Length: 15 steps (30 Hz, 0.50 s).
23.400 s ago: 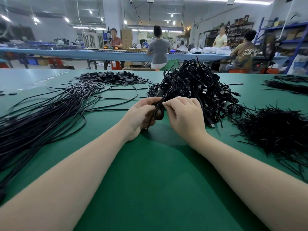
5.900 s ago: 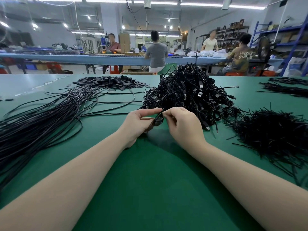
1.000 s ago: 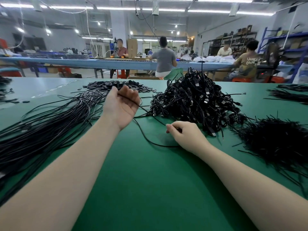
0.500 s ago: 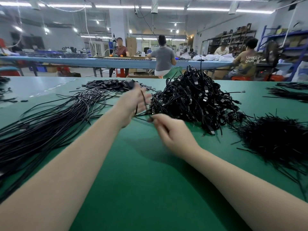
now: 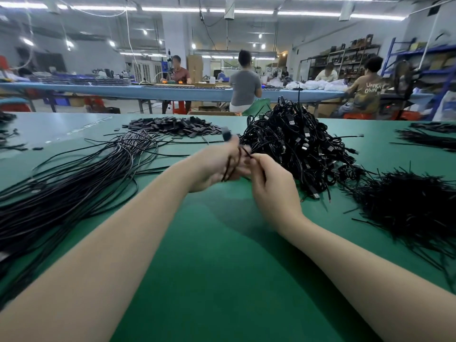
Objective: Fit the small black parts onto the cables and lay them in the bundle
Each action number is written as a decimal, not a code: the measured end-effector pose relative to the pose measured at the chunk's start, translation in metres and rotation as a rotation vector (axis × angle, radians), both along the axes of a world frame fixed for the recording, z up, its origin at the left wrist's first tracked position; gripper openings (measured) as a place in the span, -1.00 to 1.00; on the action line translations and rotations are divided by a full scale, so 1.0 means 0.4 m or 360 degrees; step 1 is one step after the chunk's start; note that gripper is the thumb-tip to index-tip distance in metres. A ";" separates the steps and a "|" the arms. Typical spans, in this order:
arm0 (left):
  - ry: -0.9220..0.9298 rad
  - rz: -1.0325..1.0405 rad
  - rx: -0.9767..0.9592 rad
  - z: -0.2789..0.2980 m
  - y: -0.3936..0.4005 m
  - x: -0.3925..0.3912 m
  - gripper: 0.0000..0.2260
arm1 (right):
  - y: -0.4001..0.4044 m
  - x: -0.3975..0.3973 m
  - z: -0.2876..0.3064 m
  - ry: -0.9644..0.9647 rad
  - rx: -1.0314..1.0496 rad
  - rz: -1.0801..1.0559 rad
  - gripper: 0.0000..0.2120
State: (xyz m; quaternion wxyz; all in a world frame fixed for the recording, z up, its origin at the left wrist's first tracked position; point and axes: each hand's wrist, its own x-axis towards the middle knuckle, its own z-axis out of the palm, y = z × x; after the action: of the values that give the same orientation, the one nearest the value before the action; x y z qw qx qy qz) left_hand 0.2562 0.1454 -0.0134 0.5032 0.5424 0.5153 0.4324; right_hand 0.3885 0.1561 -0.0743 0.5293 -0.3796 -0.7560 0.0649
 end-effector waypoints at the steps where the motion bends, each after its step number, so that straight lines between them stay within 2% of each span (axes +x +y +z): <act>1: -0.0303 0.0138 0.0115 0.015 0.007 -0.010 -0.58 | -0.006 -0.001 -0.001 -0.0050 0.0021 0.0133 -0.77; 2: -0.0571 0.0220 0.0221 0.033 0.011 -0.024 -0.57 | -0.009 -0.001 -0.007 -0.0124 -0.0014 0.0263 -0.76; 4: -0.1004 0.0155 0.0343 0.063 0.003 -0.060 -0.55 | -0.005 -0.002 -0.022 -0.0337 -0.0221 0.0374 -0.77; 5: -0.1110 0.0032 0.0350 0.076 -0.008 -0.082 -0.55 | 0.001 -0.002 -0.028 -0.0438 -0.0327 0.0322 -0.77; 7: -0.1054 -0.0284 0.0273 0.097 -0.033 -0.119 -0.60 | 0.020 0.002 -0.031 -0.0565 -0.0399 0.0031 -0.75; 8: -0.0890 -0.0435 0.0217 0.100 -0.040 -0.130 -0.62 | 0.028 0.007 -0.029 -0.0557 -0.0378 -0.0156 -0.74; 10: -0.0294 -0.0573 0.0042 0.089 -0.043 -0.122 -0.61 | 0.041 0.023 -0.022 -0.0387 -0.0381 -0.0367 -0.71; 12: 0.0419 -0.0517 -0.0214 0.054 -0.031 -0.084 -0.54 | 0.045 0.032 -0.005 -0.0138 -0.0504 -0.0357 -0.70; 13: 0.0665 -0.0448 -0.0302 0.033 -0.025 -0.060 -0.51 | 0.045 0.032 0.004 -0.0085 -0.0538 -0.0336 -0.70; 15: 0.0812 -0.0255 -0.0303 -0.006 -0.011 -0.026 -0.51 | 0.034 0.021 0.024 -0.0135 -0.0483 -0.0293 -0.72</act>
State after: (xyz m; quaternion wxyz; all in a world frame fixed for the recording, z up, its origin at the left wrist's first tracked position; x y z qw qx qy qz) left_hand 0.2460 0.1410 -0.0160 0.4384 0.6230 0.6192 0.1904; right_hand 0.3968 0.1698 -0.0645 0.4372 -0.5252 -0.7212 0.1135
